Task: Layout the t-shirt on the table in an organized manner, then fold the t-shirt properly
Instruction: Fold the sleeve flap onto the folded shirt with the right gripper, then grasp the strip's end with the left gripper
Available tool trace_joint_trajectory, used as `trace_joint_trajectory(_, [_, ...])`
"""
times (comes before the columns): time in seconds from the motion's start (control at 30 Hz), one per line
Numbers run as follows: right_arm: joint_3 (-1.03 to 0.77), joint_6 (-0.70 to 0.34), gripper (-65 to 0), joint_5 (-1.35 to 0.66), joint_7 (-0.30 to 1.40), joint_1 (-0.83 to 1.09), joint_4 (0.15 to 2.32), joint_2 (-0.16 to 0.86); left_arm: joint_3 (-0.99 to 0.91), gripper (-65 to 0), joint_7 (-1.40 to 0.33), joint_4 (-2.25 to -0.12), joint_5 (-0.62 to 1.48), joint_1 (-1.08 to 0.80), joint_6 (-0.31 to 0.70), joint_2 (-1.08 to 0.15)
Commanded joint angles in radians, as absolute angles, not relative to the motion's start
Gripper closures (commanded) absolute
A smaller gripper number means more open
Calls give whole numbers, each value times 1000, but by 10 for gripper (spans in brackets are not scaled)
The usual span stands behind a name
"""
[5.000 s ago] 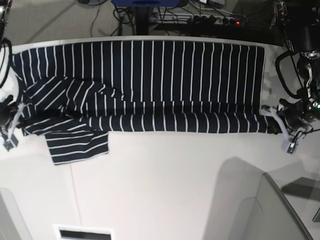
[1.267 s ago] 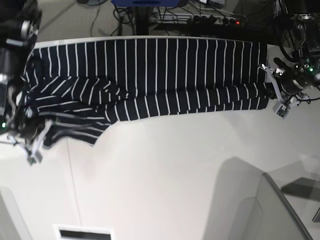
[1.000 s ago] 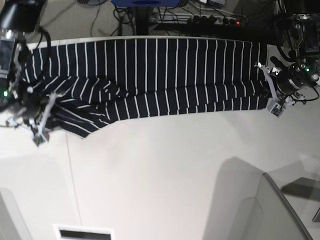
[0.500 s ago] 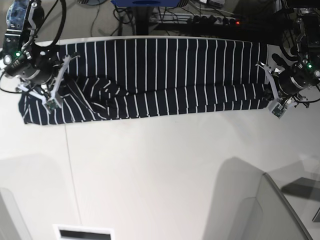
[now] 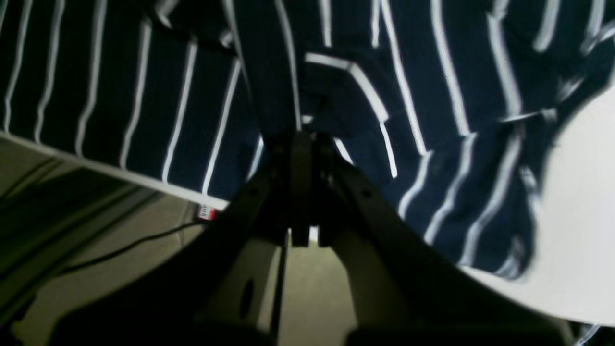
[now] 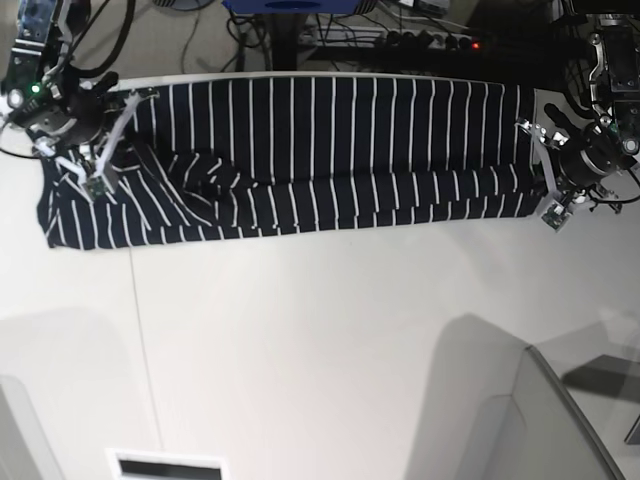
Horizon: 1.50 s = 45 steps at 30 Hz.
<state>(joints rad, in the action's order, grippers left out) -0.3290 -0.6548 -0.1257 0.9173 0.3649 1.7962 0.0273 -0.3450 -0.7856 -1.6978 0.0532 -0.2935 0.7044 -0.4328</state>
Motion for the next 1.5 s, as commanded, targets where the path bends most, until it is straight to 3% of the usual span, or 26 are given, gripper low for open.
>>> trace_joint_trajectory(0.0, [-337,-656,0,-127,911,361,1799,33,-349,0,-774,-1715,51,-289,698,-449])
trace_joint_trajectory(0.1, [-338,-656,-9,-128,911,360,1784,31,-349,0,-774,-1718,47,-295,698,-447])
trace_joint_trajectory(0.17, [-338,-656,-75,-128,911,361,1788,30,-349,0,-774,-1722,47,-306,698,-447])
trace_joint_trajectory(0.33, [-355,-651,-408,-130,908,390,1827,25,-349,0,-774,-1722,47,-326,698,-449])
trace_joint_trajectory(0.4, [-410,-651,-474,-128,889,394,1851,-25,-349,0,-774,-1722,47,-328,698,-449])
trace_joint_trajectory(0.57, [-492,-653,-479,-124,766,398,1862,-87,-349,0,-774,-1722,45,-328,698,-446])
trace_joint_trajectory(1.27, [-490,-657,-479,-128,768,409,1865,-91,-259,0,-774,-1696,45,-318,698,-441])
trace_joint_trajectory(1.47, [-490,-657,-479,-128,768,412,1867,-91,-317,-497,-780,-1765,47,-334,698,-449])
